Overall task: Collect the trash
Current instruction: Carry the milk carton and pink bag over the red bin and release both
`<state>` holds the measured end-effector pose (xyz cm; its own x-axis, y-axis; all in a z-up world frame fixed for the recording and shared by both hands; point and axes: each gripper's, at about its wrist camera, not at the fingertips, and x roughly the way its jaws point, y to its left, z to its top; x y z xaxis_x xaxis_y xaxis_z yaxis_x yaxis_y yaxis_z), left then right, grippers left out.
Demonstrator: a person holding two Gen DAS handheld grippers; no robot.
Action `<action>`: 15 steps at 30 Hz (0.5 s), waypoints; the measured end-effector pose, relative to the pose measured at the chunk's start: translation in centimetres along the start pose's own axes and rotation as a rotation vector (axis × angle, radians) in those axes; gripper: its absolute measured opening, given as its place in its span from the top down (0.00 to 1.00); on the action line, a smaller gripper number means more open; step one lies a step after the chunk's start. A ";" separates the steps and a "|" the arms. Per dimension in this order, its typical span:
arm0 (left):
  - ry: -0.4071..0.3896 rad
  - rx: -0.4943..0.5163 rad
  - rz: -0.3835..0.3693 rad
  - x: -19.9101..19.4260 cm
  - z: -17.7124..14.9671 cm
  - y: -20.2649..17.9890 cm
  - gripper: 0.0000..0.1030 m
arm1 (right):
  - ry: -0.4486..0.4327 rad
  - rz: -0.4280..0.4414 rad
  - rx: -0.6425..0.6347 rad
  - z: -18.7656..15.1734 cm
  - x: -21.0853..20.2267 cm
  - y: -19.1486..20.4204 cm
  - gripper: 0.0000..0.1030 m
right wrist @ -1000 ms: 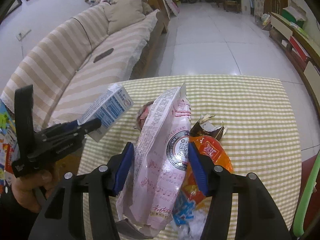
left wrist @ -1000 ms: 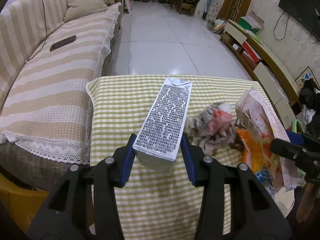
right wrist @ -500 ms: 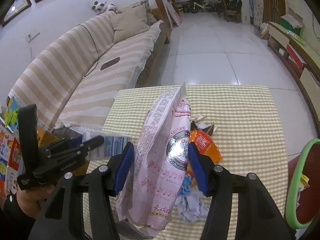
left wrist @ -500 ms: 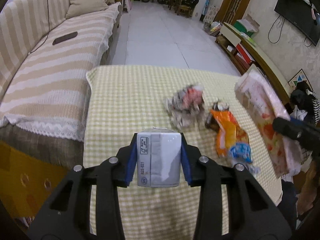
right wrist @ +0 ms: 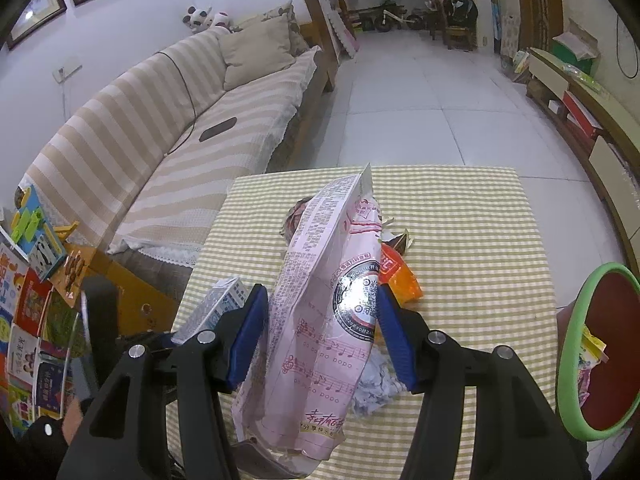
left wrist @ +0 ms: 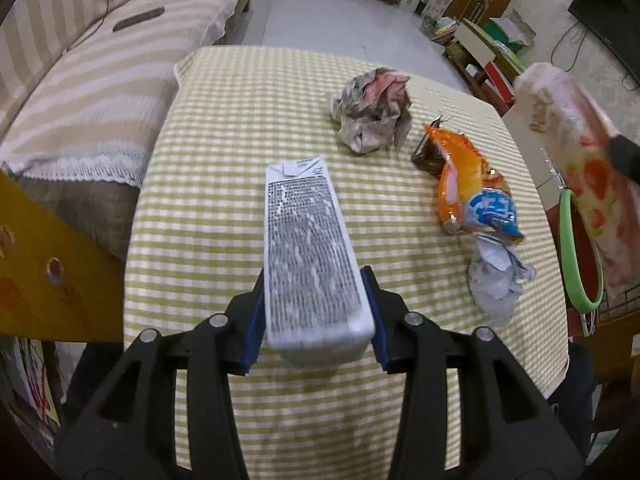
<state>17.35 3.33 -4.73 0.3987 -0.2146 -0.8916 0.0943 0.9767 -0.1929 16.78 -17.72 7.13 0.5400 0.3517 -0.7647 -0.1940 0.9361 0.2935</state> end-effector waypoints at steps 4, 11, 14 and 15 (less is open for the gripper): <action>0.040 -0.019 0.008 2.0 0.3 0.4 0.60 | -0.004 -0.002 0.003 -0.2 -0.4 -0.2 0.47; 0.049 -0.036 0.010 2.2 0.5 0.5 0.62 | -0.016 -0.011 0.025 -0.5 -1.3 -1.2 0.47; 0.032 -0.035 0.012 1.2 0.5 0.2 0.64 | -0.022 -0.009 0.030 -0.5 -1.6 -1.5 0.47; 0.021 -0.029 0.016 0.7 0.5 0.1 0.65 | -0.026 -0.008 0.031 -0.5 -1.7 -1.5 0.47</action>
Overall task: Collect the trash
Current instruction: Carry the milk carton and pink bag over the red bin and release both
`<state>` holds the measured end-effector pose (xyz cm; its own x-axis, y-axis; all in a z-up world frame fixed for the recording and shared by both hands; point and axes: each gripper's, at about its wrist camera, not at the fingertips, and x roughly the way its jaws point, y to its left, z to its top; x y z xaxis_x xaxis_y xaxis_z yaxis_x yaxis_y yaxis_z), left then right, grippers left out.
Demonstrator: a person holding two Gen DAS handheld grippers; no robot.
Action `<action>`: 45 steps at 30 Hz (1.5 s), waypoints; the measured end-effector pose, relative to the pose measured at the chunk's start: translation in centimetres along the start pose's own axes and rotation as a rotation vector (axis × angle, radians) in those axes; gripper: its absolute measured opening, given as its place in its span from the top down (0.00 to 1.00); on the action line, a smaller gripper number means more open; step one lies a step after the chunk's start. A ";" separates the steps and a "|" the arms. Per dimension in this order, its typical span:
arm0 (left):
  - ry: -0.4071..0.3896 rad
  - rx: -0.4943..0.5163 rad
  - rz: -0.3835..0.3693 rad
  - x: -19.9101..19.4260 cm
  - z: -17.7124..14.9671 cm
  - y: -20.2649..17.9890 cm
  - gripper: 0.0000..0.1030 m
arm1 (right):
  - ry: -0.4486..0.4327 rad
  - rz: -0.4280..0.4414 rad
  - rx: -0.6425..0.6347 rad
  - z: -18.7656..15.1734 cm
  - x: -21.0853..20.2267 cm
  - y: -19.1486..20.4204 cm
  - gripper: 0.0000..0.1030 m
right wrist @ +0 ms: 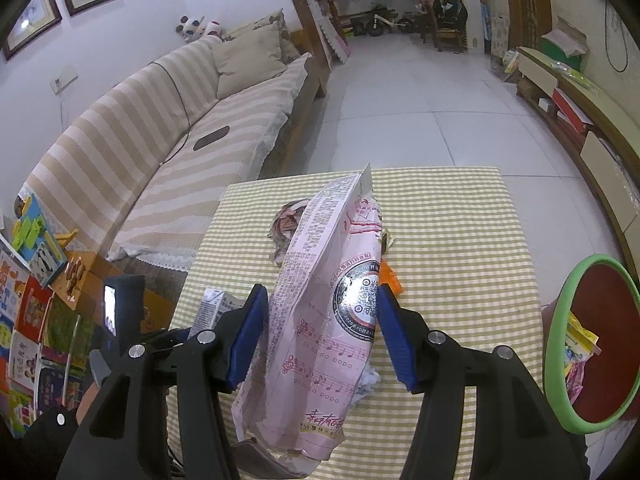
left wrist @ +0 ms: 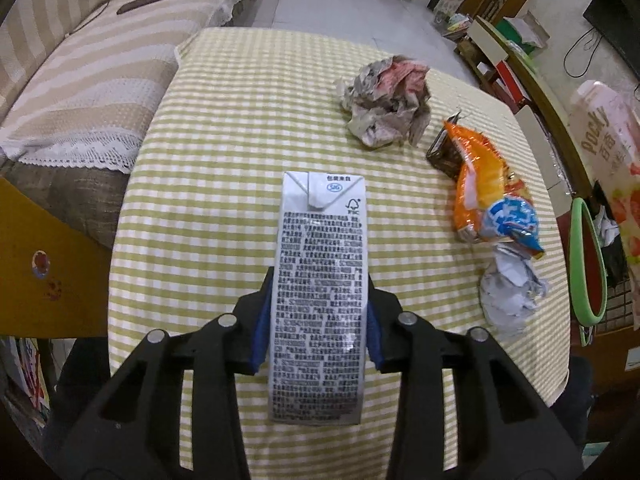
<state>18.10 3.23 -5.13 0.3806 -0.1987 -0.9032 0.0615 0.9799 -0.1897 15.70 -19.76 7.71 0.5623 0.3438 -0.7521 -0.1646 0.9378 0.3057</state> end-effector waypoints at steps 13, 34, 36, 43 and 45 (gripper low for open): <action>-0.146 0.063 -0.005 -7.0 1.1 -3.2 0.65 | -0.064 0.026 0.017 -0.4 -3.4 -1.1 0.47; -0.223 0.171 -0.118 -12.0 1.9 -12.3 0.65 | -0.157 0.010 0.104 -2.0 -9.7 -6.7 0.47; -0.225 0.186 -0.128 -12.0 2.0 -13.3 0.65 | -0.166 0.008 0.115 -2.3 -10.2 -7.1 0.47; -0.224 0.232 -0.158 -11.9 2.1 -16.5 0.65 | -0.190 -0.009 0.145 -2.6 -11.6 -9.1 0.47; -0.223 0.245 -0.165 -11.8 2.2 -17.4 0.65 | -0.195 -0.013 0.157 -2.8 -11.9 -9.7 0.47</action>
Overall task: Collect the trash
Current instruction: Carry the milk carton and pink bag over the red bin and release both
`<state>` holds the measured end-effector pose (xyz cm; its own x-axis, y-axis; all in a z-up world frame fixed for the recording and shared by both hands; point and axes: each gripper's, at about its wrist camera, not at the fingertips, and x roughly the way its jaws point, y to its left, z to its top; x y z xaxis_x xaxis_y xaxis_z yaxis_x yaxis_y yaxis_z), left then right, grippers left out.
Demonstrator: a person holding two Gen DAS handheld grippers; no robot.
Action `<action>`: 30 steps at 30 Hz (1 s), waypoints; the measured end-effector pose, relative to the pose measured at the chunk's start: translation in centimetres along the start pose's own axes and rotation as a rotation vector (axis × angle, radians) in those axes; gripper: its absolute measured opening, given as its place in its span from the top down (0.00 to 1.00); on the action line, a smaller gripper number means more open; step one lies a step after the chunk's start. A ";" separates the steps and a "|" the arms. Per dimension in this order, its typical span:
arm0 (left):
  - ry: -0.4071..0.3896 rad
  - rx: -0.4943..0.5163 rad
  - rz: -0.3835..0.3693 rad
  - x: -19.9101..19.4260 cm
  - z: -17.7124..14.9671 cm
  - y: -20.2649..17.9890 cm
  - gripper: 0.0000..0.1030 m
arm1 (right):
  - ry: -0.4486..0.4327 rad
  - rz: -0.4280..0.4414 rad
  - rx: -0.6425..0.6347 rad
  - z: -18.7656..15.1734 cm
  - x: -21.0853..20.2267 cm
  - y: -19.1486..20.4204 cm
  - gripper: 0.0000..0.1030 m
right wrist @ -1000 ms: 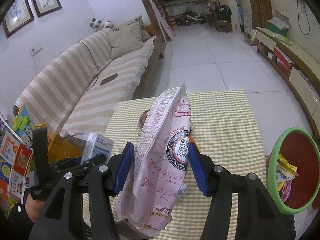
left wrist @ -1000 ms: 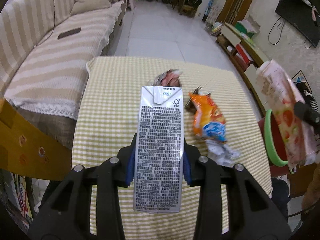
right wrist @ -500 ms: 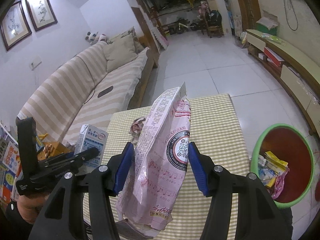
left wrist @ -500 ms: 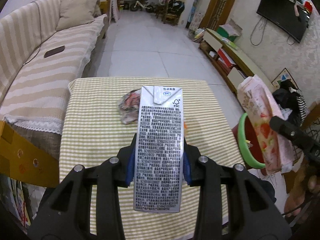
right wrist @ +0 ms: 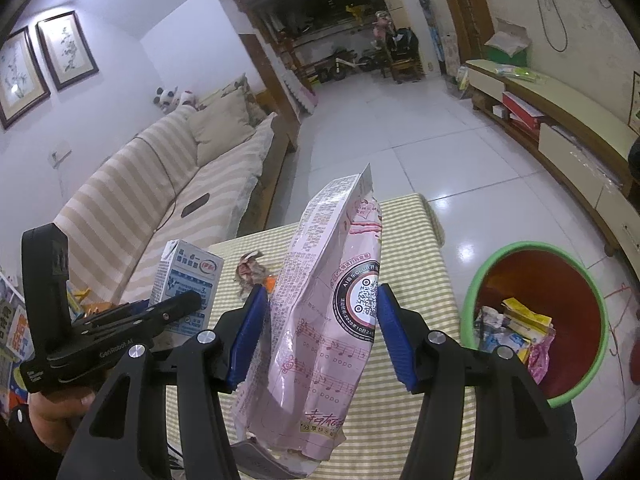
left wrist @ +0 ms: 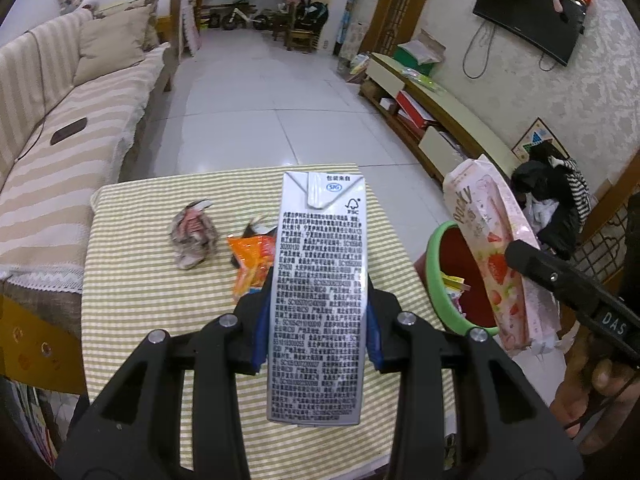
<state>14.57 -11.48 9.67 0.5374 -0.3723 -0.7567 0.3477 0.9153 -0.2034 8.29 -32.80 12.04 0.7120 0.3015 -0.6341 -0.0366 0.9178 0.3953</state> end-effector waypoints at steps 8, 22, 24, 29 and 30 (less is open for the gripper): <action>0.010 0.050 -0.029 1.3 1.0 -3.3 0.65 | -0.023 -0.030 0.048 0.0 -1.0 -3.3 0.47; 0.069 0.125 -0.165 6.5 2.7 -11.8 0.65 | -0.056 -0.150 0.187 -0.5 -4.4 -13.3 0.47; 0.083 0.131 -0.199 7.4 3.0 -13.2 0.65 | -0.057 -0.166 0.203 -0.6 -4.6 -14.6 0.47; 0.117 0.166 -0.255 10.1 3.6 -17.0 0.65 | -0.056 -0.205 0.253 -1.1 -5.0 -18.0 0.47; 0.124 0.175 -0.265 10.6 3.7 -17.8 0.65 | -0.055 -0.210 0.262 -1.2 -5.0 -18.6 0.47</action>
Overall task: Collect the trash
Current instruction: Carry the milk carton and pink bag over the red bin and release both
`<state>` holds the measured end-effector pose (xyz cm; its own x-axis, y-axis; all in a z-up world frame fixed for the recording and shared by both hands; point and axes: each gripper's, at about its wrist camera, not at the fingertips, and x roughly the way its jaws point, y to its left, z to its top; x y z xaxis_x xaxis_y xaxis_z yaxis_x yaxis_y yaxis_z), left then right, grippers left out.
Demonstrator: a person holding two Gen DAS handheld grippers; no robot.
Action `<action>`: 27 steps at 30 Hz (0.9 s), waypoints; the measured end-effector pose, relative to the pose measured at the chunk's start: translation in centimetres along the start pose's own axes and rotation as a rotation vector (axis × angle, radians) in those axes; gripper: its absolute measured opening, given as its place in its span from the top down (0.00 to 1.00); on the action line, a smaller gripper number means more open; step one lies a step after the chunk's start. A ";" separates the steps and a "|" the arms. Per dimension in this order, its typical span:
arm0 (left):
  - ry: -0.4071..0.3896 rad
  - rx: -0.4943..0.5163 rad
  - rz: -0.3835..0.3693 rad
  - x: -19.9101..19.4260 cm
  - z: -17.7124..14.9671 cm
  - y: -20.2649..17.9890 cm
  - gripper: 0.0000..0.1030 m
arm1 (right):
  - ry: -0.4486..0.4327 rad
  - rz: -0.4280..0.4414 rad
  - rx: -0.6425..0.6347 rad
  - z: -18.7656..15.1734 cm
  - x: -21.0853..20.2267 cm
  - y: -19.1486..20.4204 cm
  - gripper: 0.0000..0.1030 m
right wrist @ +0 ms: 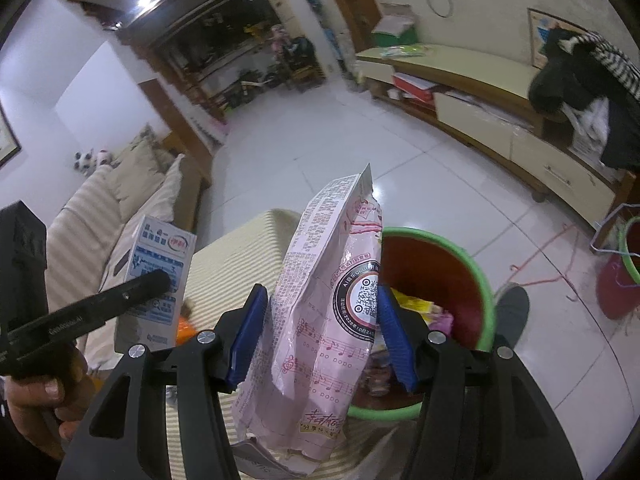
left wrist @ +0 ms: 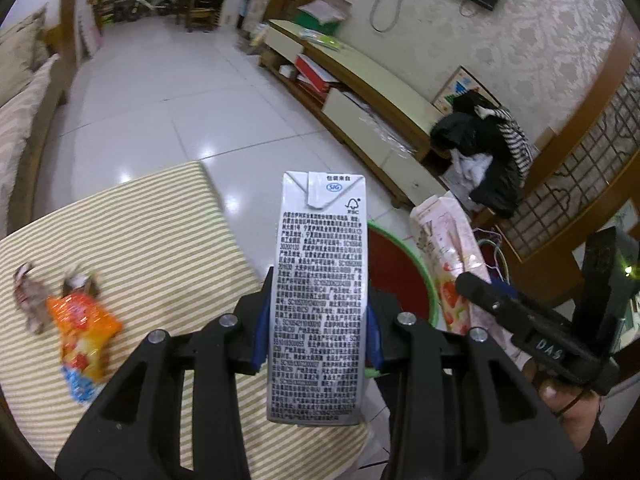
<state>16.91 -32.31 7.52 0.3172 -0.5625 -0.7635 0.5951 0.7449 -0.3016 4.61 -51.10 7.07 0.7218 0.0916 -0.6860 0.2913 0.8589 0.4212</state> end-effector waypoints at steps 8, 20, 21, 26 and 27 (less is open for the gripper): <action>0.050 0.030 -0.049 4.0 1.2 -2.6 0.65 | 0.020 -0.031 0.042 0.3 1.3 -3.4 0.47; 0.107 0.038 -0.075 7.1 1.7 -3.2 0.65 | 0.043 -0.049 0.056 0.7 3.3 -4.5 0.46; 0.109 0.036 -0.077 7.3 1.8 -3.3 0.65 | 0.044 -0.048 0.057 0.7 3.4 -4.6 0.46; 0.100 0.012 -0.083 7.5 2.2 -3.1 0.50 | 0.054 -0.056 0.048 0.6 3.8 -4.6 0.43; 0.094 0.008 -0.083 7.4 2.3 -3.0 0.43 | 0.055 -0.053 0.048 0.6 3.9 -4.5 0.42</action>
<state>19.16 -39.52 4.03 0.1960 -0.5857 -0.7864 0.6225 0.6940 -0.3617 6.45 -54.95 2.87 0.6695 0.0749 -0.7391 0.3594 0.8381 0.4105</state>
